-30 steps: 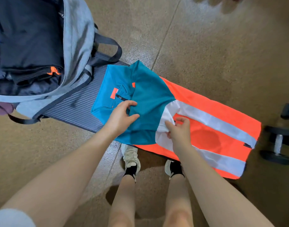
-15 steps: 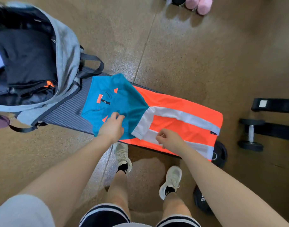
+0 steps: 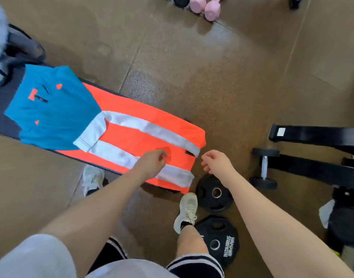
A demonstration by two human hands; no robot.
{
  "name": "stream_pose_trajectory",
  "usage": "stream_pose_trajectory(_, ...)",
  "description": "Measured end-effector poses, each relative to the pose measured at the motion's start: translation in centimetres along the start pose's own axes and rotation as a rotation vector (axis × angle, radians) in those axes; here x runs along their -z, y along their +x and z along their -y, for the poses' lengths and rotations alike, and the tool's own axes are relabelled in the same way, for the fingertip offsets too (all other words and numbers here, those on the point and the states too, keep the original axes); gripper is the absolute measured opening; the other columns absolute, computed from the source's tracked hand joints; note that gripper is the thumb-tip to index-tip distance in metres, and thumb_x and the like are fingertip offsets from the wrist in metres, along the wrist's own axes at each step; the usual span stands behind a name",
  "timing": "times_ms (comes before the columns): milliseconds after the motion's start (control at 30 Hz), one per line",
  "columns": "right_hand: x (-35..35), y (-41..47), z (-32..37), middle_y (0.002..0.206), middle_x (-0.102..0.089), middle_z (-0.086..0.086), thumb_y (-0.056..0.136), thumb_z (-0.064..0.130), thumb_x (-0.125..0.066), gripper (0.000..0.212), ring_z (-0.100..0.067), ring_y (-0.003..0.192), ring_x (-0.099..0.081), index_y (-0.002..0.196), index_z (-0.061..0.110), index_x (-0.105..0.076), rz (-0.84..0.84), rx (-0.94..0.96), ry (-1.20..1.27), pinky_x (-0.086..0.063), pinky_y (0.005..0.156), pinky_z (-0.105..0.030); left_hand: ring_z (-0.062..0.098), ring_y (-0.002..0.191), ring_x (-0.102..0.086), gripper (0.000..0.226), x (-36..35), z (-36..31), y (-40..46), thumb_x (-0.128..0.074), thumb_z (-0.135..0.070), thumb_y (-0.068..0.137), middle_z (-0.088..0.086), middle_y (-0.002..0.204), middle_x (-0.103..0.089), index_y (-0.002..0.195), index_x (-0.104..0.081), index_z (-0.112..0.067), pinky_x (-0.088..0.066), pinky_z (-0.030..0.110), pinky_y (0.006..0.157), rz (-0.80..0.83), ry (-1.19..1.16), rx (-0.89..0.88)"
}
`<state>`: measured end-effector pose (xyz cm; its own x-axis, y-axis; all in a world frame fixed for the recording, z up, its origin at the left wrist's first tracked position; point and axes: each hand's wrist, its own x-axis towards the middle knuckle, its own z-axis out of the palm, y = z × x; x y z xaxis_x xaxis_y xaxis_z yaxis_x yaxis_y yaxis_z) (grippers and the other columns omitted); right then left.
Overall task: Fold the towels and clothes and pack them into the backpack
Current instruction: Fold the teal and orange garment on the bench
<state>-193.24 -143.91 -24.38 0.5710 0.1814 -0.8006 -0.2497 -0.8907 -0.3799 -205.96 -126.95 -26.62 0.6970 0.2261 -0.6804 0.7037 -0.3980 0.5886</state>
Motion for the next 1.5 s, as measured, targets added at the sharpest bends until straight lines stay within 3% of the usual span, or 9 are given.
stream_pose_trajectory(267, 3.1, 7.2, -5.3, 0.068, -0.057, 0.001, 0.090, 0.015, -0.051, 0.018, -0.012, 0.059, -0.048, 0.075, 0.023, -0.056, 0.101, 0.226, -0.117, -0.038, 0.057, -0.026, 0.025, 0.083, -0.056, 0.012, -14.0, -1.0, -1.2, -0.056, -0.014, 0.088, 0.007, 0.093, -0.060, 0.098, -0.059, -0.008, -0.039, 0.032, 0.069, -0.503, -0.291, 0.343)
stream_pose_trajectory(400, 2.3, 11.4, -6.3, 0.079, -0.057, -0.001, 0.091, 0.017, -0.051, 0.005, -0.020, 0.076, -0.051, 0.092, 0.017, -0.055, 0.070, 0.290, -0.140, -0.041, 0.070, -0.031, 0.030, 0.098, -0.051, 0.021, -18.1, -0.8, -0.8, -0.059, -0.004, 0.081, 0.018, 0.109, -0.051, 0.101, -0.054, -0.004, -0.040, 0.037, 0.087, -0.770, -0.505, 0.590)
stream_pose_trajectory(500, 1.5, 14.1, -6.7, 0.095, -0.054, -0.002, 0.091, 0.018, -0.054, 0.026, -0.020, 0.087, -0.052, 0.116, 0.014, -0.050, 0.067, 0.314, -0.102, -0.043, 0.076, -0.035, 0.024, 0.105, -0.045, 0.048, -19.4, -0.9, 0.0, -0.069, -0.011, 0.078, 0.014, 0.119, -0.044, 0.119, -0.045, -0.004, -0.037, 0.033, 0.096, -0.955, -0.823, 0.809)
stream_pose_trajectory(700, 0.3, 16.0, -6.9, 0.122, -0.055, -0.001, 0.092, 0.004, -0.051, 0.044, -0.004, 0.096, -0.050, 0.135, 0.012, -0.042, 0.277, 0.397, 0.004, -0.041, 0.072, -0.004, 0.020, 0.097, -0.056, 0.042, -23.2, -0.2, 1.2, -0.069, -0.025, 0.082, 0.005, 0.104, -0.057, 0.113, -0.047, -0.008, -0.041, 0.029, 0.078, -0.730, -1.590, 0.875)
stream_pose_trajectory(867, 0.8, 17.3, -7.6, 0.105, -0.061, -0.002, 0.079, 0.021, -0.063, 0.022, -0.011, 0.096, -0.055, 0.100, 0.023, -0.056, 0.333, 0.298, 0.106, -0.040, 0.084, -0.026, 0.010, 0.086, -0.056, 0.012, -24.8, -0.9, 2.2, -0.058, -0.014, 0.090, -0.001, 0.093, -0.061, 0.101, -0.053, -0.013, -0.042, 0.023, 0.087, -0.560, -1.843, 0.761)
stream_pose_trajectory(1033, 2.3, 16.5, -8.4, 0.083, -0.059, -0.005, 0.085, 0.015, -0.064, 0.009, -0.015, 0.077, -0.054, 0.083, 0.017, -0.055, 0.292, 0.222, 0.131, -0.040, 0.073, -0.029, 0.008, 0.083, -0.058, 0.013, -25.1, -2.8, 2.2, -0.051, -0.008, 0.093, -0.003, 0.095, -0.063, 0.097, -0.056, -0.019, -0.047, 0.019, 0.080, -0.577, -1.861, 0.671)
stream_pose_trajectory(1200, 4.6, 13.3, -8.4, 0.087, -0.059, -0.006, 0.087, 0.010, -0.061, 0.012, -0.024, 0.087, -0.055, 0.086, 0.019, -0.053, 0.196, 0.211, 0.093, -0.045, 0.079, -0.042, 0.030, 0.105, -0.060, 0.011, -24.3, -4.7, -0.2, -0.060, -0.009, 0.088, 0.013, 0.111, -0.065, 0.095, -0.062, -0.016, -0.046, 0.042, 0.098, -0.634, -1.810, 0.714)
stream_pose_trajectory(1400, 6.2, 6.0, -3.4, 0.094, -0.061, -0.009, 0.073, 0.027, -0.060, 0.016, -0.033, 0.092, -0.062, 0.085, 0.030, -0.049, 0.058, 0.368, -0.066, -0.051, 0.081, -0.056, 0.031, 0.097, -0.061, 0.030, -19.9, -7.6, -4.6, -0.069, -0.016, 0.081, 0.015, 0.108, -0.062, 0.103, -0.050, -0.007, -0.050, 0.047, 0.089, -0.701, -1.523, 0.789)
stream_pose_trajectory(1500, 5.5, 2.9, 1.0, 0.091, -0.058, -0.005, 0.079, 0.016, -0.060, 0.025, -0.033, 0.084, -0.061, 0.101, 0.020, -0.048, 0.021, 0.530, -0.179, -0.051, 0.079, -0.051, 0.025, 0.087, -0.054, 0.038, -16.0, -7.9, -6.4, -0.069, -0.016, 0.079, 0.005, 0.096, -0.052, 0.101, -0.039, -0.012, -0.047, 0.036, 0.078, -0.748, -1.215, 0.735)
